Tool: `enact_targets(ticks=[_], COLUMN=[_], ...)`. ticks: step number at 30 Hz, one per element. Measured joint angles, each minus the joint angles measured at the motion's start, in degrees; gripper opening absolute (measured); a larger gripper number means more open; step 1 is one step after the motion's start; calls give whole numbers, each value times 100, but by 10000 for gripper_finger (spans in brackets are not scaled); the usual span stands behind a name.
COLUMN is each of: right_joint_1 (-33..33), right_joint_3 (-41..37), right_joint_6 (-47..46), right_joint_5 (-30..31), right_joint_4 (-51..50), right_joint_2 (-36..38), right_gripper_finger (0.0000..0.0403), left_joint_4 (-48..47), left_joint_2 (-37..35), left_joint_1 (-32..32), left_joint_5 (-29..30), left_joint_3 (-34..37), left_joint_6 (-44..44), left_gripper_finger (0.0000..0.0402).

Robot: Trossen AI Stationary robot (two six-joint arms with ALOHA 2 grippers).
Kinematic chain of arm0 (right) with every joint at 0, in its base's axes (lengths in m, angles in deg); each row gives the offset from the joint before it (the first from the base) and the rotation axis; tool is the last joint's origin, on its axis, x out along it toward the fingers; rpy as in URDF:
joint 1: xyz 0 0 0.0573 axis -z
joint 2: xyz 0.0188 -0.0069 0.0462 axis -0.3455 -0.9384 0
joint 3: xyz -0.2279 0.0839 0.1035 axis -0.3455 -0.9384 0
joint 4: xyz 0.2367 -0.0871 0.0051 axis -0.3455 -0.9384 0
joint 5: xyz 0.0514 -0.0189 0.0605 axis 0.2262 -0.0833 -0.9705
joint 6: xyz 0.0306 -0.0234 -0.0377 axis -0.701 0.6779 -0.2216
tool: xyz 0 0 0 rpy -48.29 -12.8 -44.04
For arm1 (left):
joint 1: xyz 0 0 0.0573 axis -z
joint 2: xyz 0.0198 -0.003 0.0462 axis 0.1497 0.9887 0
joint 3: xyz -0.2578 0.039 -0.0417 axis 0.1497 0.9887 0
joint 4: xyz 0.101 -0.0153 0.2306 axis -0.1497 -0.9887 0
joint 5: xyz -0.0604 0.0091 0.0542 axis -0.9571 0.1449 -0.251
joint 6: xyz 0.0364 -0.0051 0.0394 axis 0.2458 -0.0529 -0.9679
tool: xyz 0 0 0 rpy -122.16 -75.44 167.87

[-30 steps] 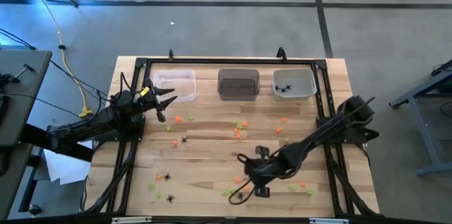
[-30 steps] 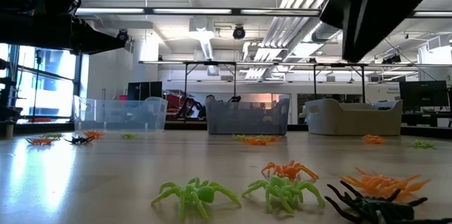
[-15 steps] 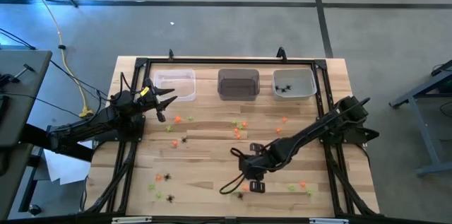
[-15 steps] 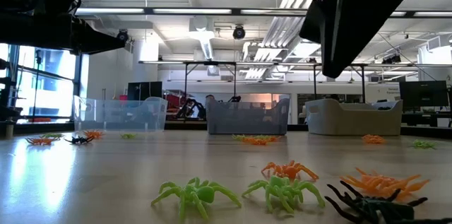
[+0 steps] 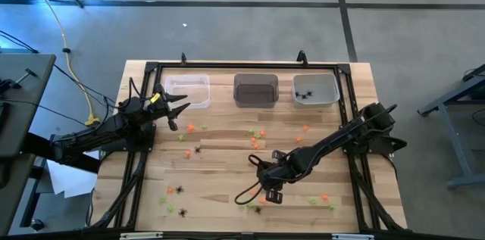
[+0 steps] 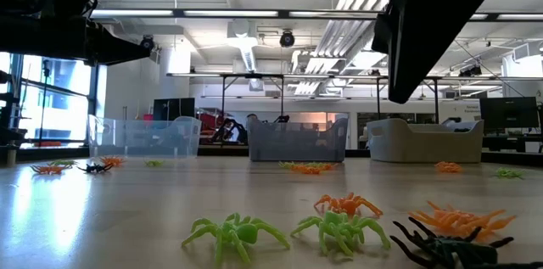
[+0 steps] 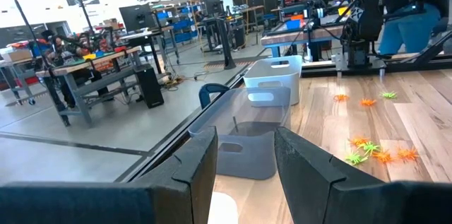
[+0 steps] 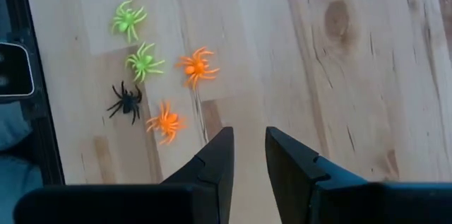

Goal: Sort Halloween decoration
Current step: Put the black spider toy into the white bin

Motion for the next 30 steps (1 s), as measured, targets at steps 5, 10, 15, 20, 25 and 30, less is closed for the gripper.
enact_targets(ticks=[5,10,15,20,25,30], right_joint_1=[-42,-28,-31,-31,-28,-29], right_joint_3=[0,0,0,0,0,0], right_joint_6=[12,21,86,84,80,67], right_joint_5=[-22,1,69,68,66,46], right_joint_4=[-5,-93,-190,-208,-171,-127], right_joint_2=[2,3,4,4,4,7], right_gripper_finger=[78,78,78,78,78,78], left_joint_4=[-1,0,-1,-1,-2,-2], left_joint_2=[2,2,0,2,2,0], left_joint_1=[0,0,0,0,0,0], left_joint_5=[0,0,0,1,1,0], left_joint_3=[0,0,0,0,0,2], left_joint_6=[0,0,0,0,0,0], left_gripper_finger=[131,131,131,131,131,131])
